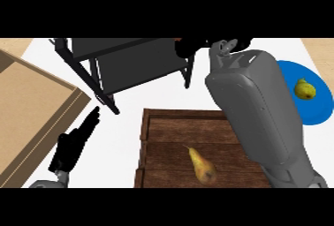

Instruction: Pick the sweet potato from the tray and place it in the tiered shelf

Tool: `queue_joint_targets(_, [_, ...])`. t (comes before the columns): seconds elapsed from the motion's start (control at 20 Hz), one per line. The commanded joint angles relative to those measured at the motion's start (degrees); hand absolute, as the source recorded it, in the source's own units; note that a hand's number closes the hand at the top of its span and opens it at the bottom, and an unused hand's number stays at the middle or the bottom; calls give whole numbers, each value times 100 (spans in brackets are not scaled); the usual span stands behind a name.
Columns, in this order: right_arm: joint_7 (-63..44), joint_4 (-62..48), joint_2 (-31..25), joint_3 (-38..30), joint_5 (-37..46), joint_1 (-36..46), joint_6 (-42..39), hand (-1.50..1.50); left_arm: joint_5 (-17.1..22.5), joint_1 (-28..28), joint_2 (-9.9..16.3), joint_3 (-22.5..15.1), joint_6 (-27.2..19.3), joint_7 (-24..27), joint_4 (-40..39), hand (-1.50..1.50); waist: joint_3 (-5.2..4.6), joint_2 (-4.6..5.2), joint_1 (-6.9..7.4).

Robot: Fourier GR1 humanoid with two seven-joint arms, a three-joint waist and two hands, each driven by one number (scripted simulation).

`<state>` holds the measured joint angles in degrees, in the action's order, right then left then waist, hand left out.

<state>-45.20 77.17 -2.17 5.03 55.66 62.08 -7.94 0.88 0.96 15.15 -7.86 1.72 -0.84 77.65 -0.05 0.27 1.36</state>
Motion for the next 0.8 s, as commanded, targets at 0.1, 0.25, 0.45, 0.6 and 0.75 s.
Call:
queue_joint_targets(0.1, [639,-2182,-17,-494,108,1094,805,150,-220,-19,-276,-174,-139,149,-97,0,-3,34,71])
queue_joint_targets(0.25, [1101,-2967,18,-531,131,1388,1139,150,-9,288,21,84,109,-266,87,0,-1,49,118])
queue_joint_targets(0.45, [1481,-3964,-7,-743,26,2013,1167,150,-166,465,-224,-76,-8,-272,-90,0,-4,76,164])
queue_joint_targets(0.6, [1511,-4435,102,-803,78,2058,1351,150,-168,204,-179,-146,67,-214,96,0,-6,115,321])
queue_joint_targets(0.75, [1646,-4769,201,-808,91,2054,1549,150,-251,374,-251,-142,-50,-310,52,0,-6,115,285])
